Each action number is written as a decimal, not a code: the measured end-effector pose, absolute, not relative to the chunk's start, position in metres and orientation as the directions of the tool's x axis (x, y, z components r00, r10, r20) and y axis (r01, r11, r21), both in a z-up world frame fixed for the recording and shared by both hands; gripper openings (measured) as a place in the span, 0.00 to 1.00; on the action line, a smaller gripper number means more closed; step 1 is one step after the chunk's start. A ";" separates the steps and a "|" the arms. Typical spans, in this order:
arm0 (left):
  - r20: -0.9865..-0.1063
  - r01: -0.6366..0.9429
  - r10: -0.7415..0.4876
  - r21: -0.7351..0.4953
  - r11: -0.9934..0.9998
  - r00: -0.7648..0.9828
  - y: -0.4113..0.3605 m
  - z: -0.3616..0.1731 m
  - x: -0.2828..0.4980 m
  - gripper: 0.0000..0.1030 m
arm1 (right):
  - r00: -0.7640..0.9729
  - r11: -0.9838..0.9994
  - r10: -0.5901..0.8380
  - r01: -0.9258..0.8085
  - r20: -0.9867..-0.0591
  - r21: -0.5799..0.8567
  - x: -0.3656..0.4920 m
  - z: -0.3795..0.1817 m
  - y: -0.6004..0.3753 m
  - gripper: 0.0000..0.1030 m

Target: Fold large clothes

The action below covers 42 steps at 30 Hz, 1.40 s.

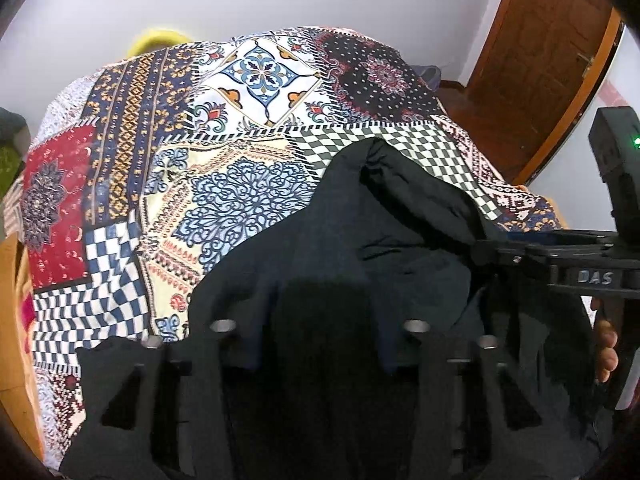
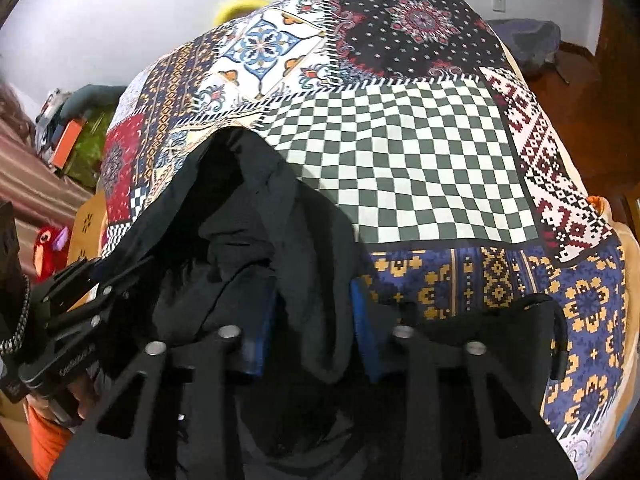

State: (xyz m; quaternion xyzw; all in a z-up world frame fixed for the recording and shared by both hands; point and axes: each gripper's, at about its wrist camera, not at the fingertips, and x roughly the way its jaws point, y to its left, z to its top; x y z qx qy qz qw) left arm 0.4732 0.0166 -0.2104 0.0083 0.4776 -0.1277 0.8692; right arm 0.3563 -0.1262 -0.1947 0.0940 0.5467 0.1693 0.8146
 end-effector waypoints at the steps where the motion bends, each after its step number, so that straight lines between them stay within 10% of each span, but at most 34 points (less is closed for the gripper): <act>1: -0.832 0.227 -0.214 -0.110 0.968 0.512 0.018 -0.210 0.472 0.27 | 0.361 0.930 0.363 -0.194 -0.859 0.312 0.351 -0.189 -0.123 0.20; 18: -0.763 0.276 -0.234 -0.076 0.958 0.602 0.041 -0.129 0.329 0.15 | 0.525 0.919 0.327 -0.370 -0.786 0.136 0.206 -0.103 -0.113 0.18; 25: -0.811 0.249 -0.227 -0.104 0.963 0.539 0.053 -0.153 0.269 0.42 | 0.504 0.917 0.295 -0.387 -0.812 0.093 0.153 -0.114 -0.122 0.33; 42: -0.762 0.150 -0.152 -0.073 0.986 0.630 0.081 -0.122 0.228 0.54 | 0.597 0.930 0.302 -0.355 -0.744 0.093 0.128 -0.081 -0.129 0.54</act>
